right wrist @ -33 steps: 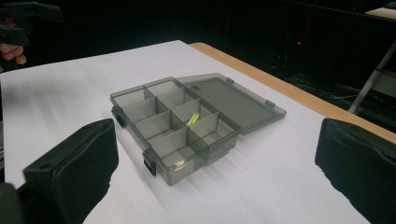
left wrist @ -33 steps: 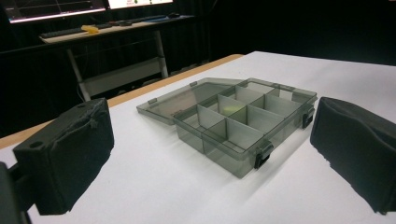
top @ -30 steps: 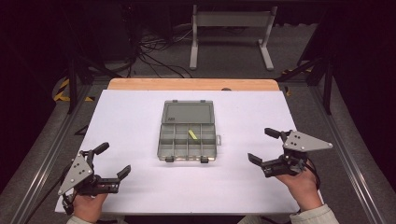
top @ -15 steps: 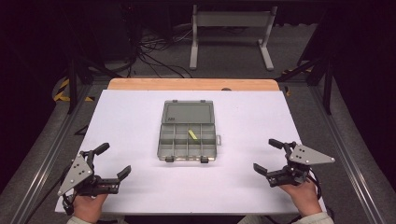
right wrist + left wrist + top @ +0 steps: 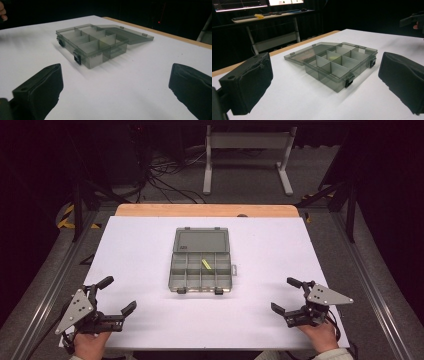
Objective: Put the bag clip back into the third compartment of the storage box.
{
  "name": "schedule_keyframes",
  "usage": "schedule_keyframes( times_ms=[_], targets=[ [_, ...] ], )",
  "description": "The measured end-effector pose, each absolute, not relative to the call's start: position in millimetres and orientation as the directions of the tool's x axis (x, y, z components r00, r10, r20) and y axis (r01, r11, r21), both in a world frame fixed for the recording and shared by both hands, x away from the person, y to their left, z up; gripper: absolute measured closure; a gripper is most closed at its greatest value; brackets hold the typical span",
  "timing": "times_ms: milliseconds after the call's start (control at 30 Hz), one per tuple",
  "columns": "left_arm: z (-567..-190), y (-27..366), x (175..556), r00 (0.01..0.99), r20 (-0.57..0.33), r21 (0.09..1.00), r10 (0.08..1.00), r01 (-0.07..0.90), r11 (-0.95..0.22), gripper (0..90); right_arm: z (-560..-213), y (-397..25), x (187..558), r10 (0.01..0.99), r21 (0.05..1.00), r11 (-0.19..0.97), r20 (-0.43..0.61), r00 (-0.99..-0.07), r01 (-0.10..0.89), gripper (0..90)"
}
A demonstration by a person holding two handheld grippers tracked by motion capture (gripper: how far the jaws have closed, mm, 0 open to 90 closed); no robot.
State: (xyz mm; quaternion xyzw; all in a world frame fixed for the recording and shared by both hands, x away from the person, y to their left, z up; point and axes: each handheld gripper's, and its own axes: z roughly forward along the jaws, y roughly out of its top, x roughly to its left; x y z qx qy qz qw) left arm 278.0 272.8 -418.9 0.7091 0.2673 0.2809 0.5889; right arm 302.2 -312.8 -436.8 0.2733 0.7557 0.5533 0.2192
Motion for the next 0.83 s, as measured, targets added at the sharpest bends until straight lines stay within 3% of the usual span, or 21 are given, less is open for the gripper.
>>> schedule_keyframes(
  times_ms=[833],
  targets=[
    [-424.4,273.6,282.1,0.702,0.070,0.985,0.709,0.064,-0.160,0.0,-442.7,-313.8,304.4,0.685,0.962,0.209,-0.014,-0.729,0.178,0.2]
  ],
)
